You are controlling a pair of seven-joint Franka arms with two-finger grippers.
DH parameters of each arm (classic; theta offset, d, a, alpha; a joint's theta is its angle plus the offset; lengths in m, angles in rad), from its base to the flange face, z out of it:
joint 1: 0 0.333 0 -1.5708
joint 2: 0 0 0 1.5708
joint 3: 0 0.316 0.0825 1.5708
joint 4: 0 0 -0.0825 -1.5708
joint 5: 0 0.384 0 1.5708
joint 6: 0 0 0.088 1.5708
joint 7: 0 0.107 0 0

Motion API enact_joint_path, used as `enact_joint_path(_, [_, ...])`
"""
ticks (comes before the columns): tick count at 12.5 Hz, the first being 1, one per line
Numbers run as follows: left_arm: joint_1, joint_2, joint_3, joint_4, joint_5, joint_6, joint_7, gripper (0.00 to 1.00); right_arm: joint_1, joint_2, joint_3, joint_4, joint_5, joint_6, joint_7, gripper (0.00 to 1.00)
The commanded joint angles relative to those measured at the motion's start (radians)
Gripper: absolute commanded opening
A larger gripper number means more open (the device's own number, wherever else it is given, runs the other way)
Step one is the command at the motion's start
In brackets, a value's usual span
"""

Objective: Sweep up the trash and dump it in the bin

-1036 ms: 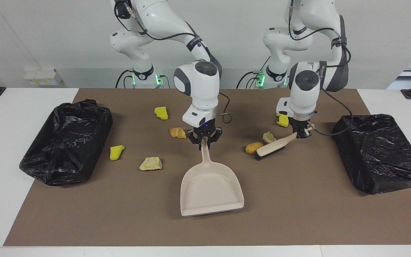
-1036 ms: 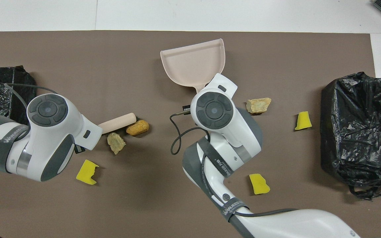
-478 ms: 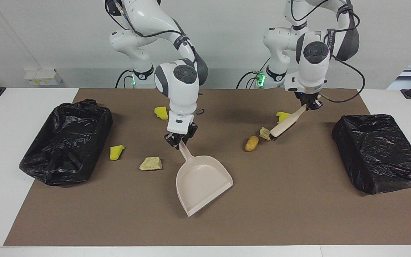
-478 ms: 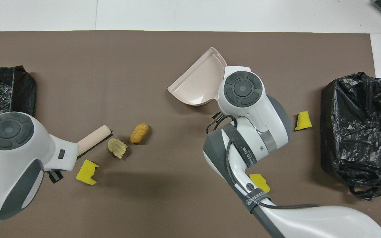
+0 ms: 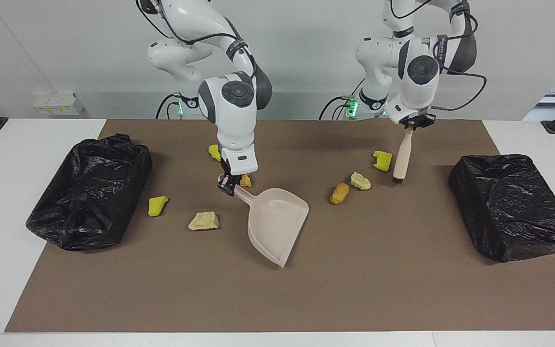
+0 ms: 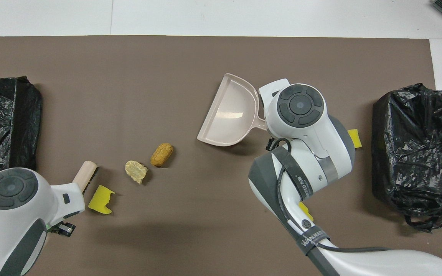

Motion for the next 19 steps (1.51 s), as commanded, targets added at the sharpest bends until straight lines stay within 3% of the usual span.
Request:
enact_joint_path(1, [0.005,-0.114,-0.005,-0.104,-0.007,-0.013,-0.184,0.00,-0.014,-0.043,0.009,-0.062,0.002,0.001,-0.211,0.00])
enact_joint_path(4, [-0.009,-0.123,-0.006,-0.172,-0.100,0.014,-0.465,0.00,-0.008,-0.063,0.007,-0.084,-0.010,-0.051,-0.403,0.00])
enact_joint_path(8, [-0.078,-0.065,-0.006,-0.172,-0.225,0.102,-0.554,0.00,0.006,-0.107,0.007,-0.153,-0.062,-0.059,-0.398,0.00])
enact_joint_path(14, [-0.166,0.058,-0.006,-0.134,-0.300,0.281,-0.406,0.00,0.016,-0.098,0.009,-0.185,-0.056,0.045,-0.309,0.00])
enact_joint_path(19, [-0.170,0.263,-0.013,0.050,-0.343,0.326,-0.314,0.00,0.045,-0.081,0.010,-0.191,-0.056,0.069,-0.186,0.00])
